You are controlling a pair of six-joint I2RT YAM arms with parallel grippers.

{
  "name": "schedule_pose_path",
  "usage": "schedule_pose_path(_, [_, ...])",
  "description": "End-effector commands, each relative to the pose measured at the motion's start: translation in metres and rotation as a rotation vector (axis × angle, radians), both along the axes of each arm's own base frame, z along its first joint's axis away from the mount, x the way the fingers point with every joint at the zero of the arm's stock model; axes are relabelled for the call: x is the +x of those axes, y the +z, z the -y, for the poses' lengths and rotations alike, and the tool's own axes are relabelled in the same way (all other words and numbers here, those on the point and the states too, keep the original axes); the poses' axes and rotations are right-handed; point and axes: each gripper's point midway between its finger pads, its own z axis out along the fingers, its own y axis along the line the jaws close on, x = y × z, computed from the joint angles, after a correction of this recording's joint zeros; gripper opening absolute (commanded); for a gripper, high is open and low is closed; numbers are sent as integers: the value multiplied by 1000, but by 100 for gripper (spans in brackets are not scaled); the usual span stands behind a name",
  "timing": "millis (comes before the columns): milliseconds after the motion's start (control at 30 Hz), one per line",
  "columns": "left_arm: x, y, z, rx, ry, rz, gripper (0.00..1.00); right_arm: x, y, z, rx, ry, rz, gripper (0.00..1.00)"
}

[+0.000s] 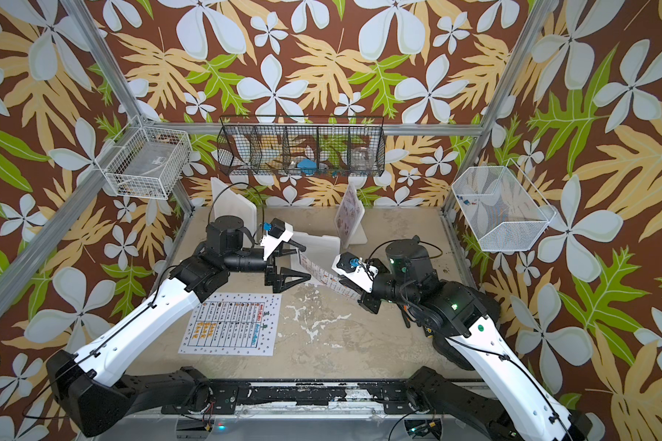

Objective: Insert the menus into the narrow rack
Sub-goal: Pick up the menu from the center of the board.

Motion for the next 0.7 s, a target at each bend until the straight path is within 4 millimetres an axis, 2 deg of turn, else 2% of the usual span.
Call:
schedule_pose_path(0, [-3, 3, 0, -5, -10, 9, 100, -6, 1, 0, 12, 16, -17, 0])
schedule_pose_path(300, [-18, 9, 2, -39, -98, -15, 100, 5, 0, 1, 7, -35, -9, 0])
schedule_pose_path(433, [-26, 12, 1, -51, -128, -14, 86, 12, 2, 1, 8, -69, -19, 0])
schedule_pose_path(500, [-27, 12, 1, -50, -127, -12, 77, 14, 2, 1, 3, -77, -25, 0])
schedule_pose_path(667, [-26, 8, -1, -41, -111, -7, 63, 14, 1, -1, 7, -74, -49, 0])
